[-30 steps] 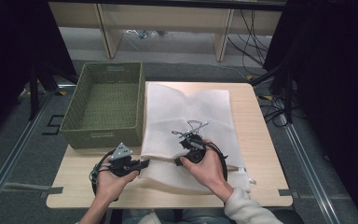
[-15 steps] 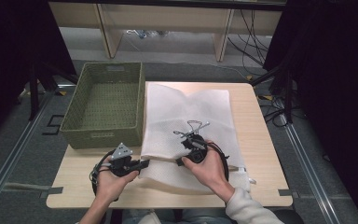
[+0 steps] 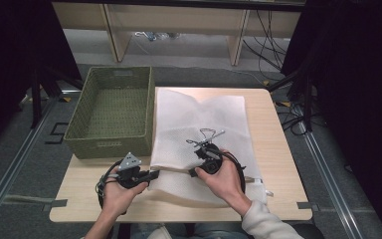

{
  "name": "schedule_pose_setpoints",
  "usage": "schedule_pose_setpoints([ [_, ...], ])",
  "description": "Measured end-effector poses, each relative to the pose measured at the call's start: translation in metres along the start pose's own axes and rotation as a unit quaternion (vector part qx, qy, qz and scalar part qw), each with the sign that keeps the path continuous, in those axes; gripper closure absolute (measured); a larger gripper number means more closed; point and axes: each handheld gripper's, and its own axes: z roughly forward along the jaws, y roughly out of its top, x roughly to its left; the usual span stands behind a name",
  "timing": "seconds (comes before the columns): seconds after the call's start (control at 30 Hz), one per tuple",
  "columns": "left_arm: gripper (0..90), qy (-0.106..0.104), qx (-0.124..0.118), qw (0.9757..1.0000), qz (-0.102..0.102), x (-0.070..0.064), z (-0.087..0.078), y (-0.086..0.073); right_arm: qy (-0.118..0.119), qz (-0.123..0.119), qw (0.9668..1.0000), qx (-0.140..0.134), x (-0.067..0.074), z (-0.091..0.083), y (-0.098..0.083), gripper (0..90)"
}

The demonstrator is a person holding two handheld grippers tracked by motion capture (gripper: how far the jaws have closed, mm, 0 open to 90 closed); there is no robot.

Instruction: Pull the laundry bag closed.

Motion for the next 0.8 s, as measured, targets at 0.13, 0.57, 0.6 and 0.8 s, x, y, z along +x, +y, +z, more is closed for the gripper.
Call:
schedule_pose_setpoints([
  [0.13, 84.6, 0.0, -0.001, 1.0, 0.0, -0.0002, 0.0002, 0.0, 0.003, 0.003, 1.0, -0.001, -0.0009, -0.0011, -0.0001, 87.3],
  [0.57, 84.5, 0.003, 0.001, 1.0, 0.003, 0.0, 0.0004, -0.0007, 0.0, 0.018, 0.9998, 0.005, -0.004, -0.0032, -0.003, 87.3],
  [0.6, 84.6, 0.002, 0.0, 1.0, 0.001, -0.0002, 0.0007, -0.0008, 0.002, 0.003, 1.0, 0.0, -0.0056, -0.0026, -0.0028, 87.3],
  [0.8, 84.5, 0.004, 0.005, 1.0, 0.004, 0.0009, -0.0004, -0.0002, -0.001, 0.01, 1.0, 0.002, -0.0068, -0.0038, -0.0037, 87.3],
])
